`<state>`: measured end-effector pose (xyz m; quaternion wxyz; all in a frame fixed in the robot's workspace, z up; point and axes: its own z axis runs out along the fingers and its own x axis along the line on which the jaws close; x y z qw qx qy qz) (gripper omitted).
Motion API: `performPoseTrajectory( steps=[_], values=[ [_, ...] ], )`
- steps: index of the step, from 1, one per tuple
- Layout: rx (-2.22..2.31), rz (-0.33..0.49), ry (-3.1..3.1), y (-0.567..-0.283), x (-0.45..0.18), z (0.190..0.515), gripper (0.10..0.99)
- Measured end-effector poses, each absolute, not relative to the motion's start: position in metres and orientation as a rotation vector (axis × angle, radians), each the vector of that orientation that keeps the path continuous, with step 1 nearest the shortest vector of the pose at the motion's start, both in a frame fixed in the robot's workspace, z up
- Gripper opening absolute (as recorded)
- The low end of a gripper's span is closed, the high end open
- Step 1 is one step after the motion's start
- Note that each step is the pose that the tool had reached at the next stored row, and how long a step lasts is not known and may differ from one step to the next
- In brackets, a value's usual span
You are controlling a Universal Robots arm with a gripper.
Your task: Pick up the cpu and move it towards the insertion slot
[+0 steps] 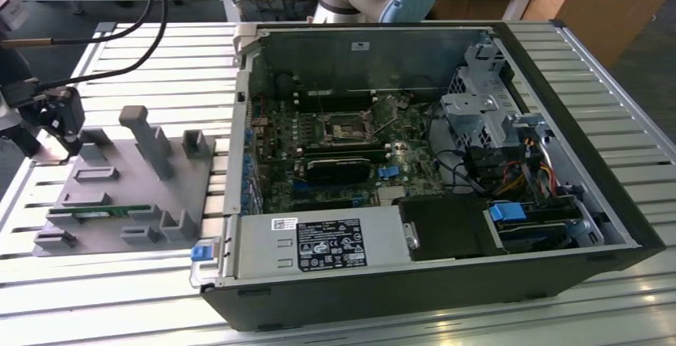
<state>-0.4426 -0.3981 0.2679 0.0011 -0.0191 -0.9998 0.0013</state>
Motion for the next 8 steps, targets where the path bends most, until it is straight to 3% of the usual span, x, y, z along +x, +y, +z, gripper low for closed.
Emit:
performPoseTrajectory(
  steps=[8],
  values=[
    [-0.06,0.004,-3.139,-0.3981,-0.4426,0.2707,0.541]
  ],
)
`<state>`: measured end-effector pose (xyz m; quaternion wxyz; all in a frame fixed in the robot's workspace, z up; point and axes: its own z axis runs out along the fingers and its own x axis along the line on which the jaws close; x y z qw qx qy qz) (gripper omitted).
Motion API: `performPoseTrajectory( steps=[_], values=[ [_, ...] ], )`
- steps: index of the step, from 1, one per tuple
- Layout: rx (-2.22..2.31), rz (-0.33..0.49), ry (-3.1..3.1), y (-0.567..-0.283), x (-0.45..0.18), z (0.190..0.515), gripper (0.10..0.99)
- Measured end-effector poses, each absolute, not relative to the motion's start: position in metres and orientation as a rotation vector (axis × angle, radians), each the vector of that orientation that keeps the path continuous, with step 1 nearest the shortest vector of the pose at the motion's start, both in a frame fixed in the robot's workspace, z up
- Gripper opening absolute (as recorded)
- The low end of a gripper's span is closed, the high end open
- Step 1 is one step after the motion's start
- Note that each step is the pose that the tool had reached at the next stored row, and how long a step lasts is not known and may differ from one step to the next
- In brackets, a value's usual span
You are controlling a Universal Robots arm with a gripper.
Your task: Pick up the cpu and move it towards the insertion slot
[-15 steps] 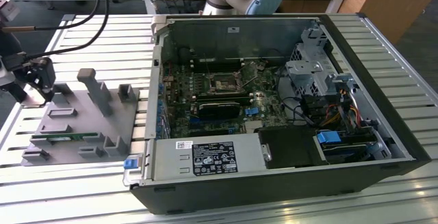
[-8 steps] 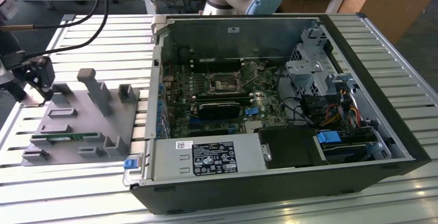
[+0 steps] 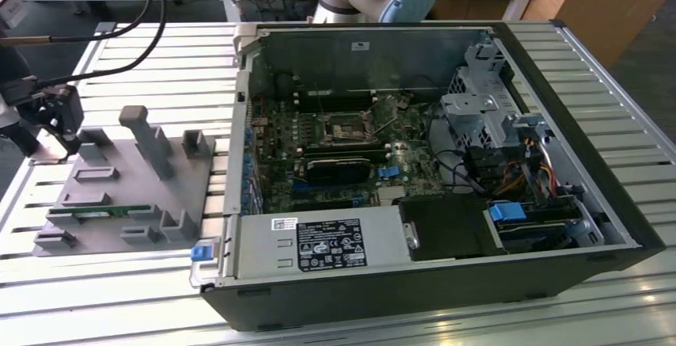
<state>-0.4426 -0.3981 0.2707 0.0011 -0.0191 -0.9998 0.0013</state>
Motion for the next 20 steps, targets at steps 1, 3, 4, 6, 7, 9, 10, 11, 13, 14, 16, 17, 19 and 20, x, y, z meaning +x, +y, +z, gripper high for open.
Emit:
performPoseTrajectory(
  steps=[1,3,4,6,7,9,10,11,13,14,16,17,19,20],
  values=[
    [-0.06,0.004,-3.139,-0.3981,-0.4426,0.2709,0.541],
    [-0.06,0.004,-3.139,-0.3981,-0.4426,0.2717,0.541],
    [-0.06,0.004,-3.139,-0.3981,-0.4426,0.2721,0.541],
    [-0.06,0.004,-3.139,-0.3981,-0.4426,0.2727,0.541],
    [-0.06,0.004,-3.139,-0.3981,-0.4426,0.2732,0.541],
    [-0.06,0.004,-3.139,-0.3981,-0.4426,0.2742,0.541],
    [-0.06,0.004,-3.139,-0.3981,-0.4426,0.2748,0.541],
    [-0.06,0.004,-3.139,-0.3981,-0.4426,0.2753,0.541],
    [-0.06,0.004,-3.139,-0.3981,-0.4426,0.2766,0.541],
    [-0.06,0.004,-3.139,-0.3981,-0.4426,0.2773,0.541],
    [-0.06,0.004,-3.139,-0.3981,-0.4426,0.2783,0.541],
    [-0.06,0.004,-3.139,-0.3981,-0.4426,0.2789,0.541],
    [-0.06,0.004,-3.139,-0.3981,-0.4426,0.2797,0.541],
    [-0.06,0.004,-3.139,-0.3981,-0.4426,0.2801,0.541]
  ],
)
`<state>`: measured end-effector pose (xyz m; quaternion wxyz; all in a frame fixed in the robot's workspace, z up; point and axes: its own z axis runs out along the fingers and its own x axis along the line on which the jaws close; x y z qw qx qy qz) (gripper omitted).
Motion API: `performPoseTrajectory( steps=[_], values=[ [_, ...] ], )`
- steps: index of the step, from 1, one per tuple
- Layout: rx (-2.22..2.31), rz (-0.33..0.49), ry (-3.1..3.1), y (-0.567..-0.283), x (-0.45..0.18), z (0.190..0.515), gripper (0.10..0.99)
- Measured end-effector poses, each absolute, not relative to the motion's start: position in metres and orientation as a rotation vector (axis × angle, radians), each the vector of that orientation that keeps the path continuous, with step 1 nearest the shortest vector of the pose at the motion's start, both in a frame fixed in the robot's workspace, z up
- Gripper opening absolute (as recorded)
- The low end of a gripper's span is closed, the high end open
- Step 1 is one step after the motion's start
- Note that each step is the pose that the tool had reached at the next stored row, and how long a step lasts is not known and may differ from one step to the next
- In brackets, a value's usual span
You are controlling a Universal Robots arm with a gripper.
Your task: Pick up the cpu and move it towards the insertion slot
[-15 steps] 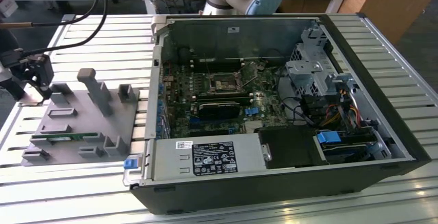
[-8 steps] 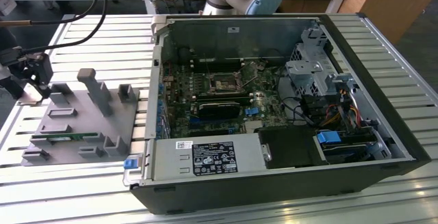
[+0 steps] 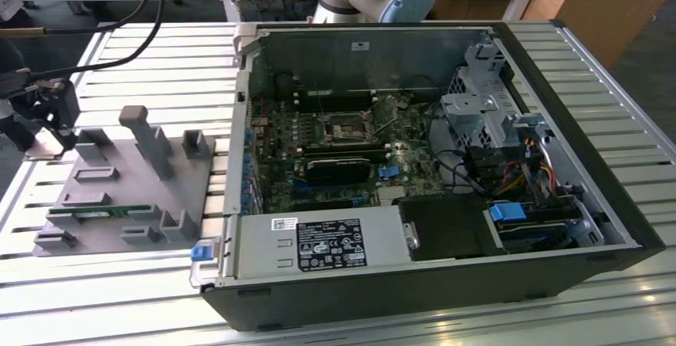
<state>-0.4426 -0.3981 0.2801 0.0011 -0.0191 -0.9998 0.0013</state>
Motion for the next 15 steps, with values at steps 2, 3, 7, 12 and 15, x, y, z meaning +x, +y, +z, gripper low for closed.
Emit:
performPoseTrajectory(
  steps=[2,3,7,12,15],
  values=[
    [-0.06,0.004,-3.139,-0.3981,-0.4426,0.2807,0.541],
    [-0.06,0.004,-3.139,-0.3981,-0.4426,0.2811,0.541],
    [-0.06,0.004,-3.139,-0.3981,-0.4426,0.2823,0.541],
    [-0.06,0.004,-3.139,-0.3981,-0.4426,0.284,0.541],
    [-0.06,0.004,-3.139,-0.3981,-0.4426,0.2851,0.541]
  ],
)
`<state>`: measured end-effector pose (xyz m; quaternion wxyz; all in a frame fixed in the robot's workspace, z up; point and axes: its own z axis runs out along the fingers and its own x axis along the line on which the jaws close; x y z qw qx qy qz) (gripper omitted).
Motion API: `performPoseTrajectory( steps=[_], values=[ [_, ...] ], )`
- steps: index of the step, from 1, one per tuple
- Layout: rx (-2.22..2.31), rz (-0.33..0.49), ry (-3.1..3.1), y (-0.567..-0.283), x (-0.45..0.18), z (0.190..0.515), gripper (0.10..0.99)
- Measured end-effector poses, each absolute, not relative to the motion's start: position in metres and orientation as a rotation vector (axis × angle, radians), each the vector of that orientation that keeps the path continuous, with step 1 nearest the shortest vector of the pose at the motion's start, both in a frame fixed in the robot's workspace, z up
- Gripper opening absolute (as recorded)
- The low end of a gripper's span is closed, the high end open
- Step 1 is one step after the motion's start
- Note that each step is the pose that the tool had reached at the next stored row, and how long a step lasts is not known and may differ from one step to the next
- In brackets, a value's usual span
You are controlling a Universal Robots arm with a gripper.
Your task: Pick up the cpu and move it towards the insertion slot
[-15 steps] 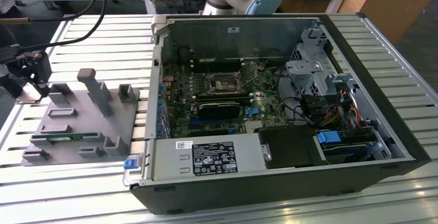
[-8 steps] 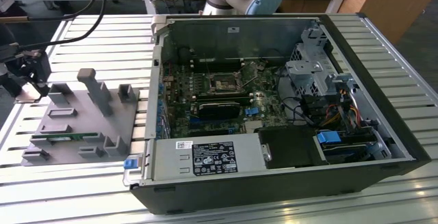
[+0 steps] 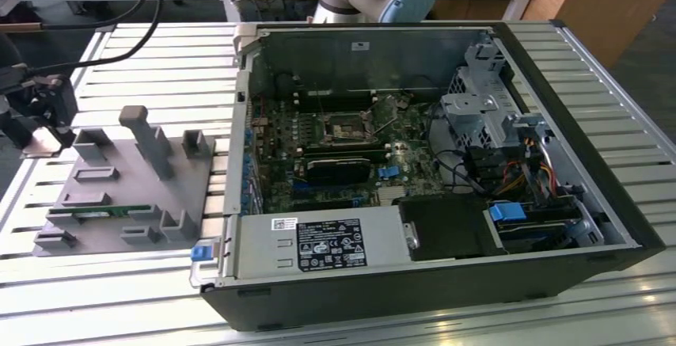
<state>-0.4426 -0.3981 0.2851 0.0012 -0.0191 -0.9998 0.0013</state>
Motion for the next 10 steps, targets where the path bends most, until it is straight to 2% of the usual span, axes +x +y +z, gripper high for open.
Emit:
performPoseTrajectory(
  steps=[10],
  values=[
    [-0.06,0.004,-3.139,-0.398,-0.4426,0.289,0.541]
  ],
)
